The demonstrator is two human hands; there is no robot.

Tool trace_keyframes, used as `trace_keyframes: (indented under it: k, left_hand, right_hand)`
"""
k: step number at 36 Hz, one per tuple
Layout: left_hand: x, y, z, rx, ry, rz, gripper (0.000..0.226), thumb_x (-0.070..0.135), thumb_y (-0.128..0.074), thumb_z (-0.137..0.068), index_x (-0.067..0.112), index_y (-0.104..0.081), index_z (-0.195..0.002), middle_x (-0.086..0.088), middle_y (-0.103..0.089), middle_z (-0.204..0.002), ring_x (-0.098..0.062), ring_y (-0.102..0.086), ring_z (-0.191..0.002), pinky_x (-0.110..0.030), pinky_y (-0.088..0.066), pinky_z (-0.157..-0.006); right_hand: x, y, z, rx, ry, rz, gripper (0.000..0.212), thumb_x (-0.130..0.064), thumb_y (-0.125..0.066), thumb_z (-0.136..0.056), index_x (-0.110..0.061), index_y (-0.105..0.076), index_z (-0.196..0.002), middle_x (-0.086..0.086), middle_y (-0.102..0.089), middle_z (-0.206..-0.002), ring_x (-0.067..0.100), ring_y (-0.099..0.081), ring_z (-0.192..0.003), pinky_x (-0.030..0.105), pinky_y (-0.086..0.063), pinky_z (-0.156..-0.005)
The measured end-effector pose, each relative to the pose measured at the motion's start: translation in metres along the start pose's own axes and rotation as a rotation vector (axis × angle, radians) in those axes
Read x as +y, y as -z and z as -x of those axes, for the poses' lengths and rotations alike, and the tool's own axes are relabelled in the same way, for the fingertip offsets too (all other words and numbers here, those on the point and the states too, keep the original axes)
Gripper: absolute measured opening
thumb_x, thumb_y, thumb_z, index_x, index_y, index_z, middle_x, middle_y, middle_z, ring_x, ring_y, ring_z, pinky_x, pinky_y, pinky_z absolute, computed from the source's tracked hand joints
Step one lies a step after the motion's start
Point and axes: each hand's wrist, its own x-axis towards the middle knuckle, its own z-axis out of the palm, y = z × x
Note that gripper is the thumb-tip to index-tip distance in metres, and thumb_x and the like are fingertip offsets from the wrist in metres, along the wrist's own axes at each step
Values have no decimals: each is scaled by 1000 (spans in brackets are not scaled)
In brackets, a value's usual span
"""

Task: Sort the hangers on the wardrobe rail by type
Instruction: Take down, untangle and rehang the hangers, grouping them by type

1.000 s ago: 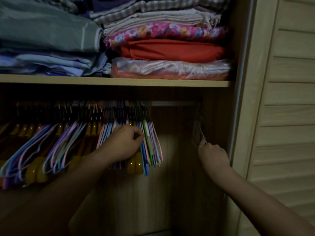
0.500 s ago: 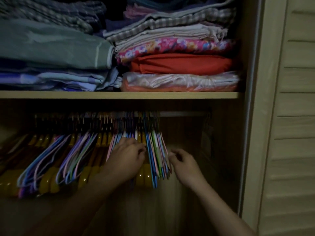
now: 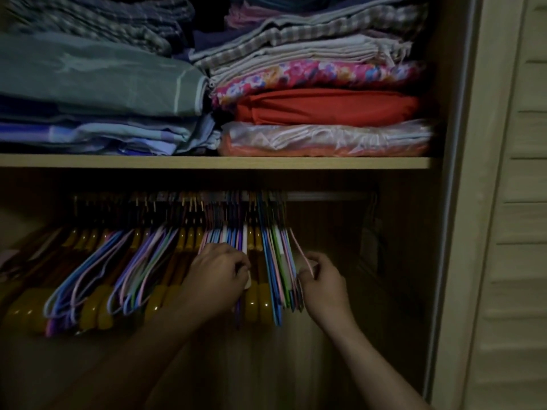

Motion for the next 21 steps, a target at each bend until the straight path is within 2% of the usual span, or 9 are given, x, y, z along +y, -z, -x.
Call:
trace_keyframes:
  k: [2, 5, 8, 11, 14, 17, 20, 21]
  left_hand:
    - [-1, 1, 1, -4, 2, 11, 20, 30, -51, -99, 34, -66, -111, 14, -56, -119, -7, -39, -118, -25, -30, -91]
    - [-3, 2, 2, -2, 6, 26, 18, 30, -51, -99, 36, -65, -109, 17, -54, -117, -3, -37, -116, -25, -29, -90]
    - [-2, 5, 4, -6, -19, 69, 16, 29, -50, -100, 36, -63, -107, 19, -51, -113, 0, -35, -112, -24, -31, -91]
    - [7, 12, 8, 25, -55, 129, 15, 28, -50, -101, 36, -62, -105, 21, -50, -107, 1, -39, -108, -23, -35, -92]
    - [21, 17, 15, 53, -90, 197, 16, 25, -50, -101, 33, -63, -105, 21, -50, -104, 2, -43, -104, -20, -35, -90]
    - [30, 20, 29, 66, -108, 288, 15, 28, -48, -100, 35, -61, -101, 25, -51, -95, 6, -51, -93, -17, -40, -85]
    - [31, 17, 58, 84, -75, 439, 16, 48, -41, -93, 45, -57, -93, 26, -62, -87, 6, -59, -92, -11, -46, -76]
    - [34, 14, 72, 87, -34, 497, 13, 49, -45, -93, 47, -57, -91, 27, -65, -90, 7, -60, -92, -8, -47, -73]
  right_hand:
    - [3, 1, -3, 92, 89, 115, 29, -21, -51, -101, -26, -52, -130, -19, -58, -90, 0, -61, -74, 21, -55, -62]
    - [5, 5, -8, 233, 228, 286, 32, -20, -53, -99, -26, -50, -130, -15, -57, -81, 2, -61, -65, 25, -56, -56]
    - [-2, 12, -17, 363, 342, 403, 27, -16, -55, -97, -23, -53, -123, -16, -51, -71, 2, -57, -57, 27, -56, -52]
    - [-15, 18, -33, 427, 379, 455, 23, -14, -56, -97, -20, -54, -119, -14, -53, -76, 4, -54, -61, 27, -51, -56]
    - [-25, 20, -57, 427, 349, 517, 20, -15, -54, -98, -18, -55, -118, -3, -64, -85, 17, -62, -73, 26, -41, -63]
    - [-18, 20, -72, 361, 249, 517, 19, -17, -51, -98, -18, -55, -116, 5, -69, -98, 27, -67, -89, 33, -49, -70]
    - [13, 21, -64, 306, 168, 481, 17, -16, -52, -99, -21, -56, -115, -2, -66, -95, 19, -66, -82, 36, -55, -69]
    - [27, 22, -55, 276, 135, 461, 16, -16, -52, -99, -22, -56, -114, -5, -64, -92, 16, -65, -77, 36, -56, -67]
